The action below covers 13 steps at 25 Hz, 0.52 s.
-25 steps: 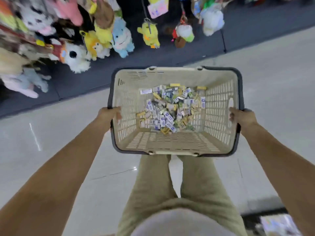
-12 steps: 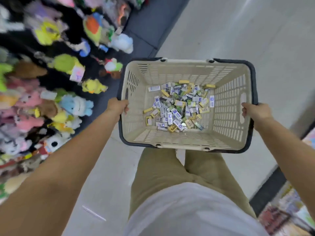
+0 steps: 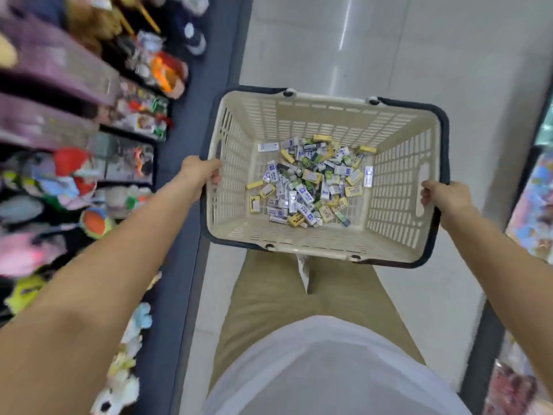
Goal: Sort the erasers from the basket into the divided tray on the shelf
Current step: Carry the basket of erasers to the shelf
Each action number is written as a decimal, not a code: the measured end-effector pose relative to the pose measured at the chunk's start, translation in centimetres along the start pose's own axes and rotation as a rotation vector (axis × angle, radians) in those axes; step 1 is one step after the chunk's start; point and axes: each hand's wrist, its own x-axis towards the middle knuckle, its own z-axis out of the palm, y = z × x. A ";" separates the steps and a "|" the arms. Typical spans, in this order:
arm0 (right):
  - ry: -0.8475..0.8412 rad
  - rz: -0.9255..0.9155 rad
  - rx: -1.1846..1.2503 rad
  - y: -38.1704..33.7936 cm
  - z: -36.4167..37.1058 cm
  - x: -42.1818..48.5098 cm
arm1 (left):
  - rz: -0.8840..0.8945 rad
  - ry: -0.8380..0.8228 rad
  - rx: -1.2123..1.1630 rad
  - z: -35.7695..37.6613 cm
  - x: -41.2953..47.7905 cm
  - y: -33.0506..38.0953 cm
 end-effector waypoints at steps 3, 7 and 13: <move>0.039 0.028 0.074 -6.9 -0.4 4.0 | 0.054 -0.040 0.019 2.0 3.9 10.3; 0.062 0.060 0.185 -15.4 0.1 9.4 | 0.123 -0.121 0.057 4.1 10.7 23.6; 0.108 0.103 0.312 -29.4 0.2 15.6 | 0.163 -0.182 0.138 7.5 19.7 43.3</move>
